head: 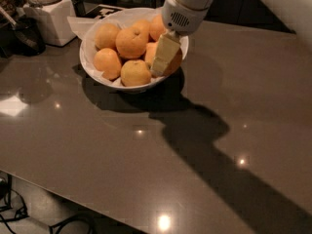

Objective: Pick orange from white bowl

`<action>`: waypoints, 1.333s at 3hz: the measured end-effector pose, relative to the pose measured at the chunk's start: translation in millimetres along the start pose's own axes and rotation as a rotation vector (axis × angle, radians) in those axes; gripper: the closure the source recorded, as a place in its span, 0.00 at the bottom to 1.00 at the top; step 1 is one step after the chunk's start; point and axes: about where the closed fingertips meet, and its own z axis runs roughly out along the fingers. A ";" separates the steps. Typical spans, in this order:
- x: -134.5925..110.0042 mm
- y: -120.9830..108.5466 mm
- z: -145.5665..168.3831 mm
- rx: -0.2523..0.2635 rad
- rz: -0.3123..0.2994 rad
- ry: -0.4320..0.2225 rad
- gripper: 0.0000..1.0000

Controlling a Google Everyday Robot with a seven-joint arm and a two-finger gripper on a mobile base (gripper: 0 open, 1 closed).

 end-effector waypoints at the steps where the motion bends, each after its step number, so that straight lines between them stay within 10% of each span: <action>1: 7.0 17.5 -27.8 0.021 -0.070 -0.091 1.00; 4: 25.6 54.7 -68.4 0.003 -0.069 -0.142 1.00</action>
Offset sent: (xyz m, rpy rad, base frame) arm -0.0232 -0.0069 0.0179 0.0520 -0.0609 0.0673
